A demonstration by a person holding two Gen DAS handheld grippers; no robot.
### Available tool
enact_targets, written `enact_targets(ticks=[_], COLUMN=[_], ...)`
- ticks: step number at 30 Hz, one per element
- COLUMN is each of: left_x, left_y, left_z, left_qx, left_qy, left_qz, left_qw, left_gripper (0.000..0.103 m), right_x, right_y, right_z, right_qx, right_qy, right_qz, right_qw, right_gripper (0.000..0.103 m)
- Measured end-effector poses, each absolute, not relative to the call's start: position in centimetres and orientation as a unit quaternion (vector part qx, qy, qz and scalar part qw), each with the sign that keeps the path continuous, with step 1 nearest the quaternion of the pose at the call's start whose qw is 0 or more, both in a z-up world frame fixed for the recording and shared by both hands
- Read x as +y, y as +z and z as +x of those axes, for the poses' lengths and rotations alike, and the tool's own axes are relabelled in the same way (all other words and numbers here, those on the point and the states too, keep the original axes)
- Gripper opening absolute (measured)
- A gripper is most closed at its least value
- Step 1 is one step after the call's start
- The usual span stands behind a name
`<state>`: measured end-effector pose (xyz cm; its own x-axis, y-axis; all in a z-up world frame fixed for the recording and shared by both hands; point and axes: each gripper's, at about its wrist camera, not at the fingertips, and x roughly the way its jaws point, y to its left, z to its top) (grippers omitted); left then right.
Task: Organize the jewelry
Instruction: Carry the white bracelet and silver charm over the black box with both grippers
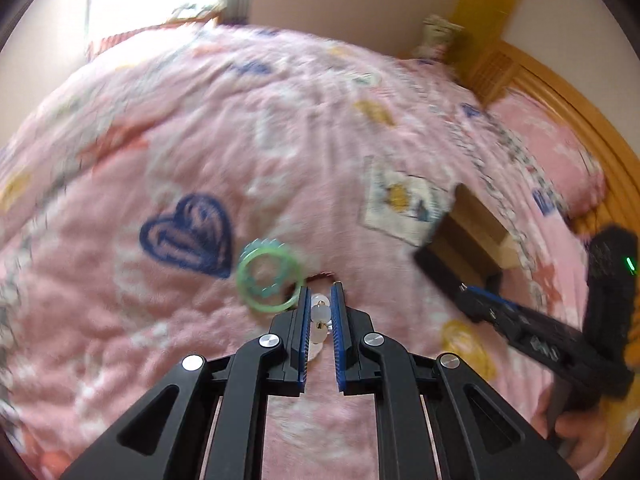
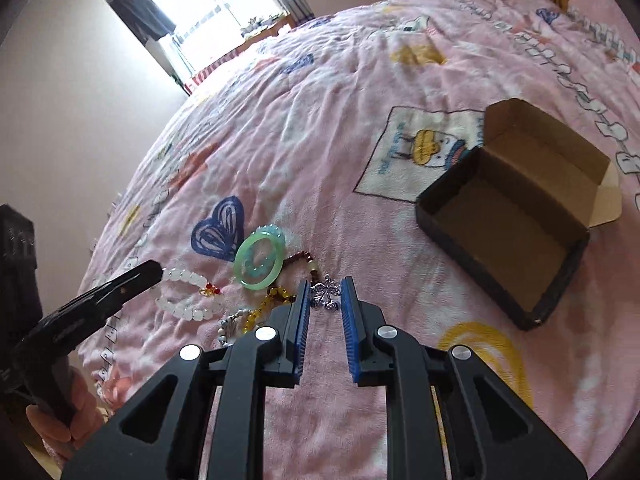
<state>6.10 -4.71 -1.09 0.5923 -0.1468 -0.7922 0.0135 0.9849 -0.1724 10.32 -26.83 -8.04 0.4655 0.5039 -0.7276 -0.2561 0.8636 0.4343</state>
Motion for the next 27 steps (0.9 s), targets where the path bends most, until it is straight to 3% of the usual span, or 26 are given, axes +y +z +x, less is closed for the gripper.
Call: enact_targets(ticks=[12, 27], left_x=[-16.4, -24.2], left_y=[4.3, -1.7], left_z=[9.0, 17.8], left_qx=[0.407, 0.433], left_qy=[-0.082, -0.115], left_qz=[0.042, 0.045], left_qw=[0.909, 0.893], left_gripper=[0.011, 0.011], right_x=[-35.6, -41.6], right_y=[-4.3, -7.9], right_z=[11.8, 14.3], right_qx=[0.406, 0.437], right_qy=[0.172, 0.120], right_qz=[0.098, 0.151], right_qw=[0.892, 0.878], right_gripper=[0.016, 0.017])
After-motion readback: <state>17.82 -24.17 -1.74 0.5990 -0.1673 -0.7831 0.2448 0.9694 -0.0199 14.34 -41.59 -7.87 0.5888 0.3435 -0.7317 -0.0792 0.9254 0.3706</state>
